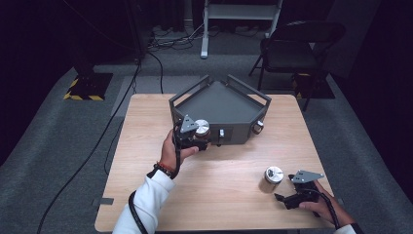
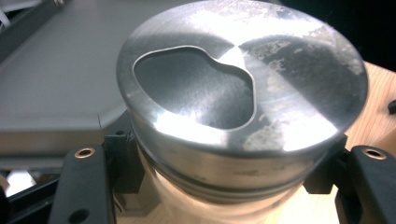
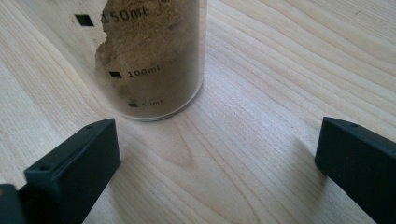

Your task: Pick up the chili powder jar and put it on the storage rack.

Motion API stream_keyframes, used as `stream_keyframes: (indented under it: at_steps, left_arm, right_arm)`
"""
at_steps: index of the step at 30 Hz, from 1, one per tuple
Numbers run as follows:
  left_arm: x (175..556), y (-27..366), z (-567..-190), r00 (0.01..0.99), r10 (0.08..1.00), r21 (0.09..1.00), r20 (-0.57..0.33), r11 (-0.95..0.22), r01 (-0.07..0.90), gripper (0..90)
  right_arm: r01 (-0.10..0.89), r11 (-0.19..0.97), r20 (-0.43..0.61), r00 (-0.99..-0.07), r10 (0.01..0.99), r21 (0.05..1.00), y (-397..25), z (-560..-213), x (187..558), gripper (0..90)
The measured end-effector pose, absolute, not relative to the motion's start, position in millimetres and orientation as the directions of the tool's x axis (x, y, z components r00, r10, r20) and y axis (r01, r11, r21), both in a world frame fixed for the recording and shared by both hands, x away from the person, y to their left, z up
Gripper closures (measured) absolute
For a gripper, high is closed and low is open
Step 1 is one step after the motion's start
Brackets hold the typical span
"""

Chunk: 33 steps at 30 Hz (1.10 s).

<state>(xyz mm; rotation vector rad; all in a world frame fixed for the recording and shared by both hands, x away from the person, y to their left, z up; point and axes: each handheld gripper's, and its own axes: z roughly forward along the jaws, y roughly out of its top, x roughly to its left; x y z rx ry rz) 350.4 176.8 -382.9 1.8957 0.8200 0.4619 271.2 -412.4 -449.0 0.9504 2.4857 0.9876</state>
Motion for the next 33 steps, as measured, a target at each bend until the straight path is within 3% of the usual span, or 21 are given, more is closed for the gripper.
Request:
stream_keyframes:
  at_steps: [16,33]
  left_arm:
    - [359,168,-334,0.697,0.717,0.916,0.021,-0.293,0.274,31.6]
    - [379,151,-313,0.662,0.748,0.920,0.054,-0.296,0.259,31.6]
  right_arm:
    - [0.468,0.543,-0.033,-0.735,0.677,0.697,-413,-449,271,0.0]
    - [0.466,0.544,-0.034,-0.737,0.675,0.698,-413,-450,271,0.0]
